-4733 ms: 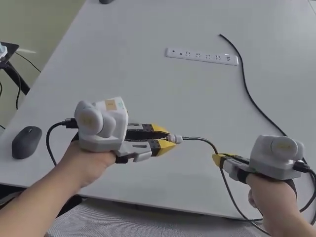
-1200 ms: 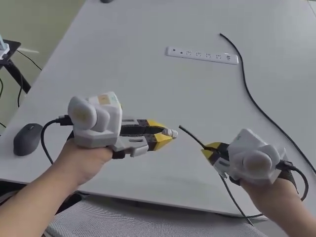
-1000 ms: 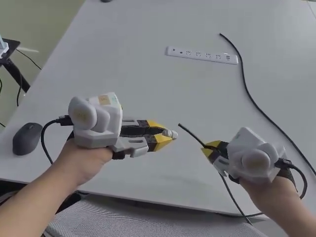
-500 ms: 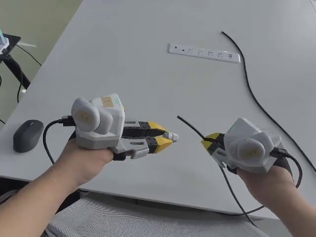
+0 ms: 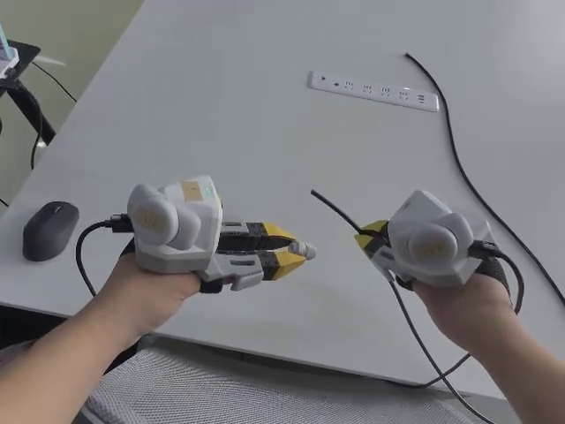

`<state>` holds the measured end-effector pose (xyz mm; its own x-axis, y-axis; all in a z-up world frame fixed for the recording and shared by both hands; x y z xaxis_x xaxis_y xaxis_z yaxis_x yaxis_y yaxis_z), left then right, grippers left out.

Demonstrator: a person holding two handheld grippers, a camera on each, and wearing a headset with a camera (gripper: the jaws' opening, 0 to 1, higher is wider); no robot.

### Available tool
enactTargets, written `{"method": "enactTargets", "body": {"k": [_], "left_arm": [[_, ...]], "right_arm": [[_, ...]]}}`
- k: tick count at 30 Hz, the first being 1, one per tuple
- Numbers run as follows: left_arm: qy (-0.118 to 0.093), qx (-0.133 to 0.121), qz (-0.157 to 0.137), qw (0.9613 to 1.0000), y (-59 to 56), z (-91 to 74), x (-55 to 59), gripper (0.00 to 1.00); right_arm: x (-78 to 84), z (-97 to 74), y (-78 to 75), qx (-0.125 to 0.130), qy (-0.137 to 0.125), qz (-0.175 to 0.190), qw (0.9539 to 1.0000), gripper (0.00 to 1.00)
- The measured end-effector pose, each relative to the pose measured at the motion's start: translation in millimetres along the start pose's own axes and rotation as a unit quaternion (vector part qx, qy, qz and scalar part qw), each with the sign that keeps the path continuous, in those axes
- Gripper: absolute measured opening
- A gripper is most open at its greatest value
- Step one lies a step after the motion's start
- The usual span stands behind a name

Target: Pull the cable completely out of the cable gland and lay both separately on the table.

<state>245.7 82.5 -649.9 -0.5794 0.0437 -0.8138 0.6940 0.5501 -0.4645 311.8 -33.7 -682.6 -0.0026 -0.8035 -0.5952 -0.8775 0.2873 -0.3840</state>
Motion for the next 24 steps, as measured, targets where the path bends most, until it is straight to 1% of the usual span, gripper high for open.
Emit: {"method": "enactTargets", "body": {"k": [5, 7, 11, 14, 17, 23, 24], "left_arm": [[0.007, 0.003, -0.002, 1.0000, 6.3, -0.8, 5.7, 0.15], [0.007, 0.003, 0.000, 1.0000, 6.7, -1.6, 6.6, 0.15], [0.010, 0.004, 0.000, 0.9999, 10.5, -3.1, 9.4, 0.15], [0.012, 0.005, -0.002, 0.9999, 13.2, -3.6, 11.1, 0.15], [0.013, 0.007, -0.004, 0.9999, 15.5, -3.2, 13.6, 0.15], [0.018, 0.010, -0.010, 0.9997, 21.5, -2.5, 23.0, 0.15], [0.020, 0.009, -0.014, 0.9997, 24.5, -2.2, 25.9, 0.15]], "right_arm": [[-7.4, 9.3, -3.2, -0.002, 0.005, -0.014, 0.9999, 0.00], [-9.6, 13.1, -4.6, -0.003, 0.006, -0.019, 0.9998, 0.00], [-18.6, 23.0, -8.8, -0.005, 0.007, -0.030, 0.9995, 0.00], [-26.1, 32.8, -11.3, -0.007, 0.011, -0.055, 0.9984, 0.00], [-33.9, 41.5, -12.6, -0.010, 0.010, -0.068, 0.9976, 0.00], [-47.4, 60.8, -12.2, -0.021, 0.006, -0.079, 0.9966, 0.00], [-49.9, 64.1, -11.4, -0.025, 0.004, -0.080, 0.9965, 0.00]]}}
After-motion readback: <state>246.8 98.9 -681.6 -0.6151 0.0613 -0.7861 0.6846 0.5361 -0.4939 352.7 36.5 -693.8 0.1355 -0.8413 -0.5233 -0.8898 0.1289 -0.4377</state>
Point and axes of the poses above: the centre of the closed fingertips' face, and the gripper's own axes: z roughly forward along the fingers, y roughly to its left, x roughly out of its underside, the point moved 4 cm from there along -z, roughly backward along the fingers, and after that the axes turned 15 degrees about -z, right-handed, at the moved point
